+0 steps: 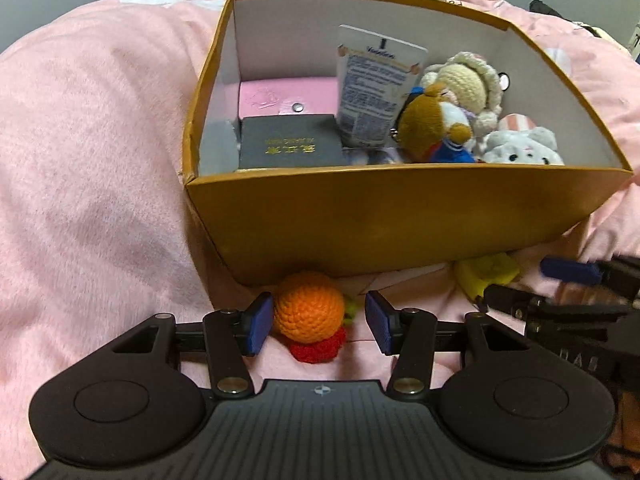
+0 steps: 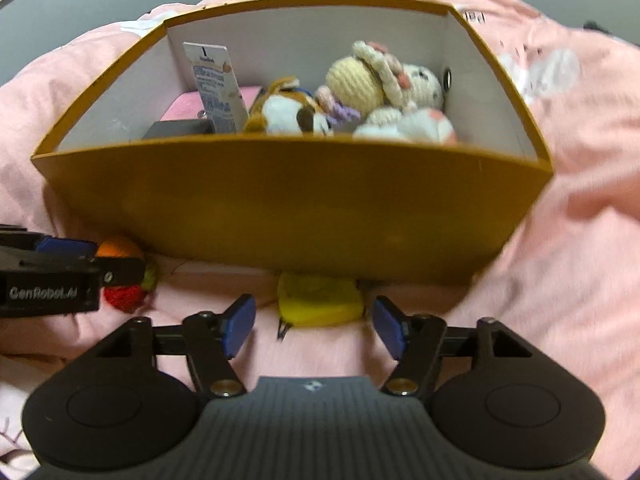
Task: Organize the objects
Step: 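Move both grippers down toward the orange ball and yellow tape measure beside the box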
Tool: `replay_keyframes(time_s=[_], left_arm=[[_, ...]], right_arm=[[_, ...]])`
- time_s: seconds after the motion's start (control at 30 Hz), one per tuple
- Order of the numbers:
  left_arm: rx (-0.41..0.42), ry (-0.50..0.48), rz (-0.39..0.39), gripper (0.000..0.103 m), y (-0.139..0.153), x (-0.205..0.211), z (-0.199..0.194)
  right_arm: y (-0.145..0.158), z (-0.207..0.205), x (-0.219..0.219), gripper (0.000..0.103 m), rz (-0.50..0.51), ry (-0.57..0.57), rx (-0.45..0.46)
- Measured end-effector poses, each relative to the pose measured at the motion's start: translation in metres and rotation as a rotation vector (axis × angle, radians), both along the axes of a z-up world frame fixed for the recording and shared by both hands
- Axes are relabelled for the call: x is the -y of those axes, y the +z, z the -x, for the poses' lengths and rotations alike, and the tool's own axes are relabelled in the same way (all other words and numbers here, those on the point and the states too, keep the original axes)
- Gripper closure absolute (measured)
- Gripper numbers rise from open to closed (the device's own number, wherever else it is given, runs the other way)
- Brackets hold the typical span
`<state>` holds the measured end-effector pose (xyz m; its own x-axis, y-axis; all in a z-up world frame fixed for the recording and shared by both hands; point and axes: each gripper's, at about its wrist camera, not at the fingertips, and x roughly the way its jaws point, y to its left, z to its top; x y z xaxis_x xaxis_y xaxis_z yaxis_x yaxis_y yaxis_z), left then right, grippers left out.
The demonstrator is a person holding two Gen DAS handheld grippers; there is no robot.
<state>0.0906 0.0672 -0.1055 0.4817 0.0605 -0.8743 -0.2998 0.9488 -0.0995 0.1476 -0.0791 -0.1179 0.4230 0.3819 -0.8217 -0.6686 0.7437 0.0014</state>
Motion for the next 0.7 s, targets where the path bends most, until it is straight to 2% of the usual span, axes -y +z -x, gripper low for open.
replay_keyframes(time_s=[0.03,0.1,0.4,0.7], left_arm=[[-0.003,0.003,0.002,0.044,-0.001,-0.001,-0.001],[-0.008,0.004,0.01,0.045,-0.004,-0.004,-0.002],[-0.022,-0.007,0.02,0.045,-0.011,-0.004,-0.008],[-0.025,-0.01,0.021,0.046,-0.014,-0.003,-0.01]], right_arm=[[-0.001,-0.002,-0.002,0.027,0.012,0.002,0.022],[-0.004,-0.006,-0.008,0.027,0.042,0.015,0.045],[-0.024,-0.027,-0.008,0.033,0.029,0.01,-0.067],[-0.037,-0.033,-0.016,0.036,0.025,0.04,-0.089]])
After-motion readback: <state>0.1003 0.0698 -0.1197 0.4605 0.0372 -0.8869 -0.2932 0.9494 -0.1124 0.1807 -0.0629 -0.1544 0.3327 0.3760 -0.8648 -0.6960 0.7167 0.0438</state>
